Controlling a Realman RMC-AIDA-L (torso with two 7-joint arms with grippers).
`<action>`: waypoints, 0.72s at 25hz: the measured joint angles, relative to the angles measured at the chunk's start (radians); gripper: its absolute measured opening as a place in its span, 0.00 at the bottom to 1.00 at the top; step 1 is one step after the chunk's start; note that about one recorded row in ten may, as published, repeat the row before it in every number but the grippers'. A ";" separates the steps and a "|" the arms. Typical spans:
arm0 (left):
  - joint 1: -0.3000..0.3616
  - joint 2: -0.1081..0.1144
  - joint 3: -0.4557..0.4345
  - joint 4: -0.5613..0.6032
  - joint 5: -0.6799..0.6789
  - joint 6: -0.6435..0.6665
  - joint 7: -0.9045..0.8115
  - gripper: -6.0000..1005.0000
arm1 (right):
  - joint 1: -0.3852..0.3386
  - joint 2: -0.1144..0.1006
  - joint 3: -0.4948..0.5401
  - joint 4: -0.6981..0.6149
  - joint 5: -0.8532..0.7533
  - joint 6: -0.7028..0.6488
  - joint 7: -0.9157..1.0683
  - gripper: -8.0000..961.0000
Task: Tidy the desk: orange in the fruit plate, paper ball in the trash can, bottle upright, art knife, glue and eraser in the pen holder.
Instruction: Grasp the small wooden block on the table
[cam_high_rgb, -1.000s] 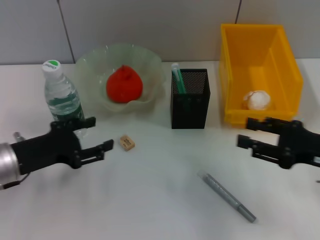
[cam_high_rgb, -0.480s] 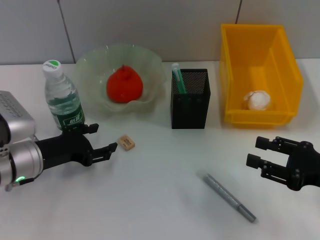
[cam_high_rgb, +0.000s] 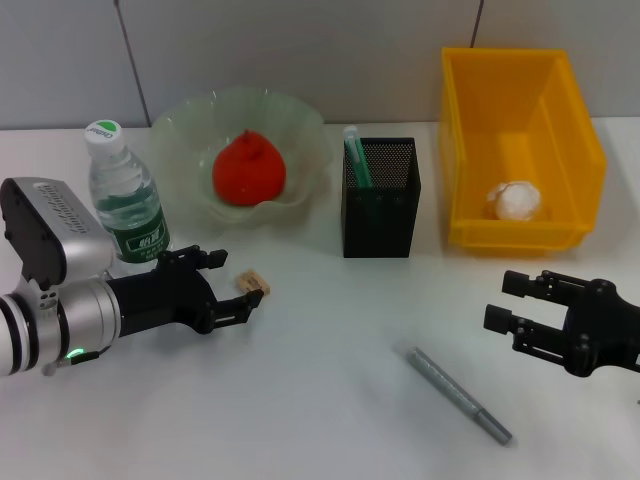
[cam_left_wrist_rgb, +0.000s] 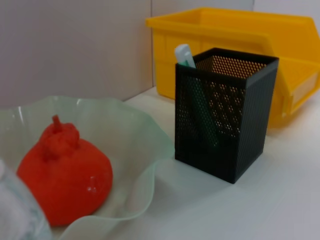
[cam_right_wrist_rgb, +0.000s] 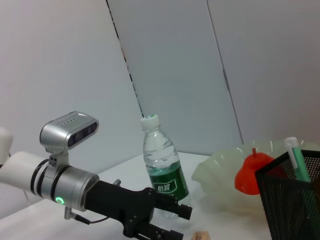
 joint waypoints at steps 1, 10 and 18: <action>-0.003 0.000 0.007 -0.005 -0.006 -0.008 0.019 0.75 | 0.004 0.000 -0.002 0.006 -0.001 0.001 0.000 0.62; -0.010 0.000 0.068 -0.028 -0.113 -0.036 0.094 0.74 | 0.007 0.000 -0.005 0.010 -0.004 0.019 -0.002 0.62; -0.053 0.000 0.076 -0.090 -0.125 -0.095 0.096 0.74 | 0.010 0.000 -0.006 0.011 -0.004 0.038 -0.003 0.62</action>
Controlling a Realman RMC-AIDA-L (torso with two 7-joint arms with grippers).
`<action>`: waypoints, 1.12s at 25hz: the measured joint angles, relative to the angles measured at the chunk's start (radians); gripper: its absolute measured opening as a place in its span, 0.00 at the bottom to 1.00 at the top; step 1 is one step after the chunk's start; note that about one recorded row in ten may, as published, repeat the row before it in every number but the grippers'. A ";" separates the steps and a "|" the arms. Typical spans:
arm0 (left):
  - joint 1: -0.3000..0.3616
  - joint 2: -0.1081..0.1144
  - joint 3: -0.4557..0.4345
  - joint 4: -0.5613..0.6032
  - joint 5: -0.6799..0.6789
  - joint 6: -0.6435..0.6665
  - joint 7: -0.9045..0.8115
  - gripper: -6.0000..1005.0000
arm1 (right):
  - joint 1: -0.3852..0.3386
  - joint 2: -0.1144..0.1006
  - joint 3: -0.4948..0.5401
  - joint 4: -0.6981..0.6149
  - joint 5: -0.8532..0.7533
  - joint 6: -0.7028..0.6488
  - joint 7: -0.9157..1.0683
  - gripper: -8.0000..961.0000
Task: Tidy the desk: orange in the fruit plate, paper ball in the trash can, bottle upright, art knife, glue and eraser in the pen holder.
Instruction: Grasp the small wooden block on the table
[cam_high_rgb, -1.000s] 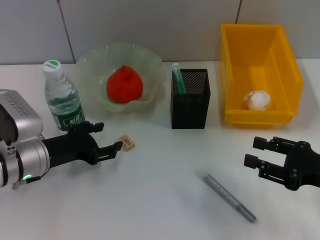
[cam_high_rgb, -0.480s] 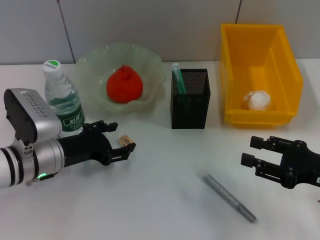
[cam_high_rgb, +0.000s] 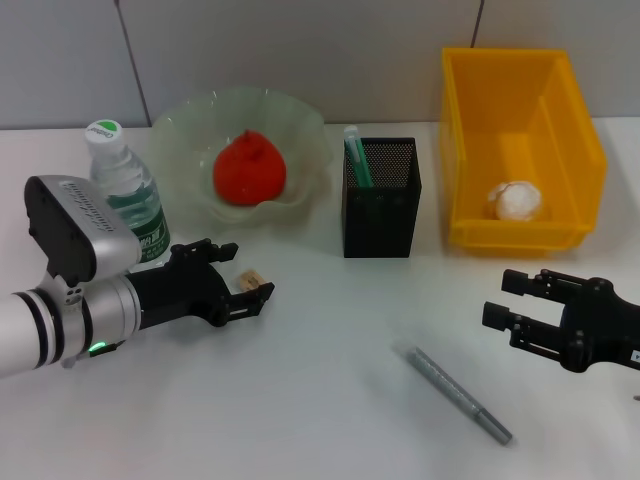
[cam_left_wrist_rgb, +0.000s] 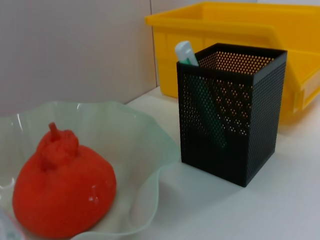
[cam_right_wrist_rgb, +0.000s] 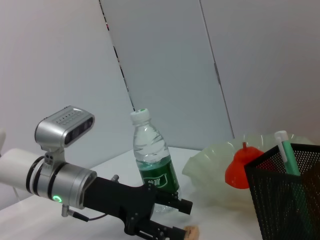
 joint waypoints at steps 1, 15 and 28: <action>0.000 0.000 0.000 0.000 0.000 0.000 0.000 0.74 | 0.000 0.000 0.000 0.000 0.000 0.000 0.000 0.62; -0.026 0.000 0.021 -0.034 -0.001 -0.025 -0.004 0.65 | 0.011 0.000 -0.002 0.009 0.000 0.023 0.000 0.62; -0.026 0.000 0.021 -0.034 -0.003 -0.039 -0.003 0.51 | 0.013 0.000 -0.002 0.010 0.000 0.024 0.000 0.61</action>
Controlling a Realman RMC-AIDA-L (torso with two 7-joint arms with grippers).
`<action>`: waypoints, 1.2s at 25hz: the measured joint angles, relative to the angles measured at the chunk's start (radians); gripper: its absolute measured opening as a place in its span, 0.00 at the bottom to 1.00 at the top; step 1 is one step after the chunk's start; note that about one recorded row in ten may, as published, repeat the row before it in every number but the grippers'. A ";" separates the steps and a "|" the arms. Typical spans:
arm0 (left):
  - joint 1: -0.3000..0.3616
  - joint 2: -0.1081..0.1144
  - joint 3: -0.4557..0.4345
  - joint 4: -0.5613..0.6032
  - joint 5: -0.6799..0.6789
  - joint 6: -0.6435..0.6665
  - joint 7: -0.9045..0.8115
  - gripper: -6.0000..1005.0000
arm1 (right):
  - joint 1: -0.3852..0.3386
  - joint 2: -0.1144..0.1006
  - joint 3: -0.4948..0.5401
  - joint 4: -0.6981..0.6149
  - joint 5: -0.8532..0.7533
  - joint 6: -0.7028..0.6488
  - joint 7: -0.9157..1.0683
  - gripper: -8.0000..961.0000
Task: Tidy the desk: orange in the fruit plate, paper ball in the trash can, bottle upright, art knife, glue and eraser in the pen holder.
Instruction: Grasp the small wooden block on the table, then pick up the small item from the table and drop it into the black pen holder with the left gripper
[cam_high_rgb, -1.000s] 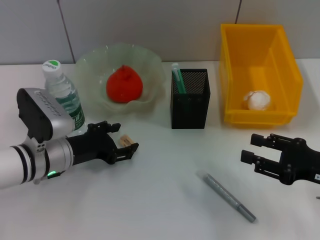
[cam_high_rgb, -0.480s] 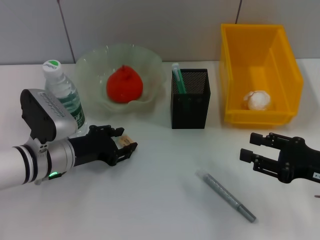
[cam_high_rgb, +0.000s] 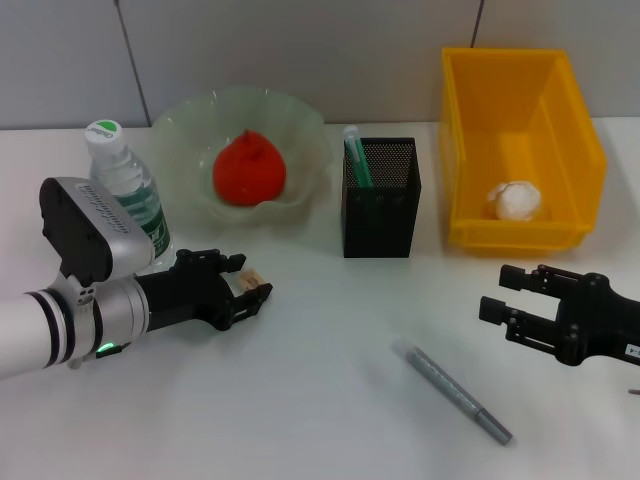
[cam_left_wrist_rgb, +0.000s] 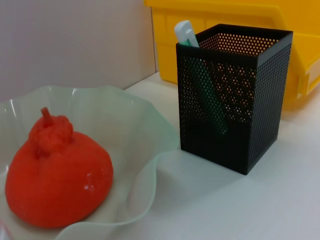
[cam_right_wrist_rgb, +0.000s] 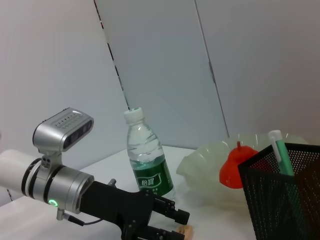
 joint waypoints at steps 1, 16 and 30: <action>0.000 0.000 0.000 0.000 0.000 0.000 0.000 0.50 | 0.001 0.000 0.000 0.000 0.000 0.000 0.000 0.61; 0.064 0.006 -0.008 0.113 -0.066 0.167 -0.039 0.38 | 0.003 0.000 0.000 0.001 0.000 -0.004 0.006 0.61; 0.015 0.000 0.013 0.200 -0.220 0.328 -0.138 0.39 | 0.021 0.001 -0.001 0.023 -0.001 -0.003 0.001 0.60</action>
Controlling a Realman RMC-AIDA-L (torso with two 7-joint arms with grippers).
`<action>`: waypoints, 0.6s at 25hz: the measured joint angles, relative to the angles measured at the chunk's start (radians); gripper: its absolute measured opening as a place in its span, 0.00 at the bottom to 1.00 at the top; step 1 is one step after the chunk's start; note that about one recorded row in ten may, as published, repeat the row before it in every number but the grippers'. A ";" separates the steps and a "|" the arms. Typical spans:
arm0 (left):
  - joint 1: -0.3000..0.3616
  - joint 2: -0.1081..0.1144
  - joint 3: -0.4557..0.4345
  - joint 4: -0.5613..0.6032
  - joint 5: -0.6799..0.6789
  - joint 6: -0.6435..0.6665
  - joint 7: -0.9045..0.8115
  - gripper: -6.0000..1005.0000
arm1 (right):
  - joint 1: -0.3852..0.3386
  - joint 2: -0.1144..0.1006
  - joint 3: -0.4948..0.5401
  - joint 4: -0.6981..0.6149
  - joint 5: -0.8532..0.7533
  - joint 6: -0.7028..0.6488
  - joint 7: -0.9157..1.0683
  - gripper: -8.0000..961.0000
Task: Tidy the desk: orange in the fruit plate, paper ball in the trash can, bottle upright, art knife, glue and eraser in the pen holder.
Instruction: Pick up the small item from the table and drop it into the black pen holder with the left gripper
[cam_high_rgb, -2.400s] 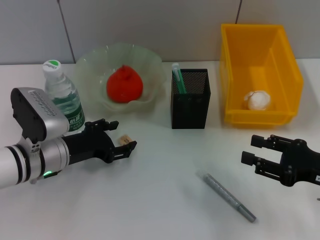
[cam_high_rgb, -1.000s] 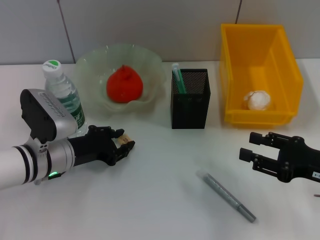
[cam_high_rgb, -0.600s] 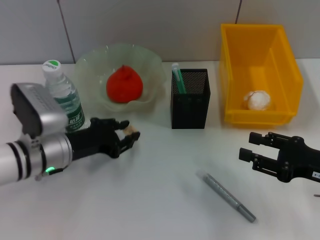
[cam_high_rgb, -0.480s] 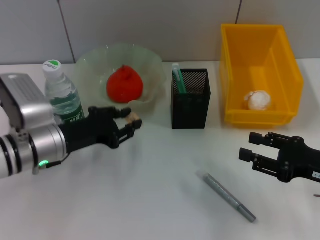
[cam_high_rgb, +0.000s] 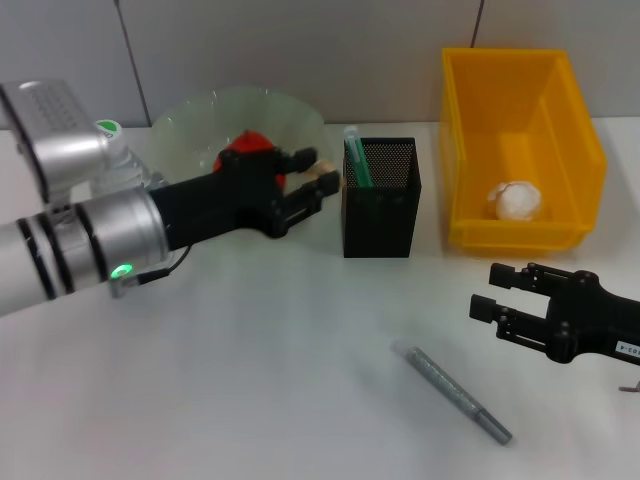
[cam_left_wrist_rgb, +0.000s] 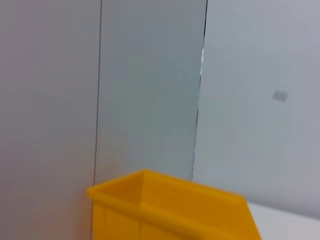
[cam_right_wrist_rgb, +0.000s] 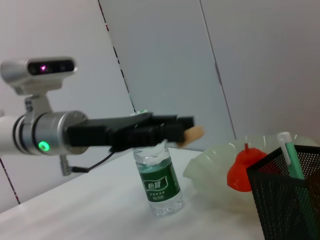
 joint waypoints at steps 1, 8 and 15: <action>-0.024 0.000 0.003 -0.024 -0.023 -0.008 0.003 0.39 | 0.000 0.000 0.000 0.000 -0.001 0.000 0.000 0.60; -0.138 0.000 0.082 -0.107 -0.145 -0.151 0.001 0.39 | 0.002 -0.001 -0.001 0.000 -0.021 -0.003 -0.001 0.60; -0.178 0.000 0.288 -0.094 -0.323 -0.350 0.011 0.39 | 0.003 -0.001 -0.001 0.000 -0.024 -0.006 -0.001 0.60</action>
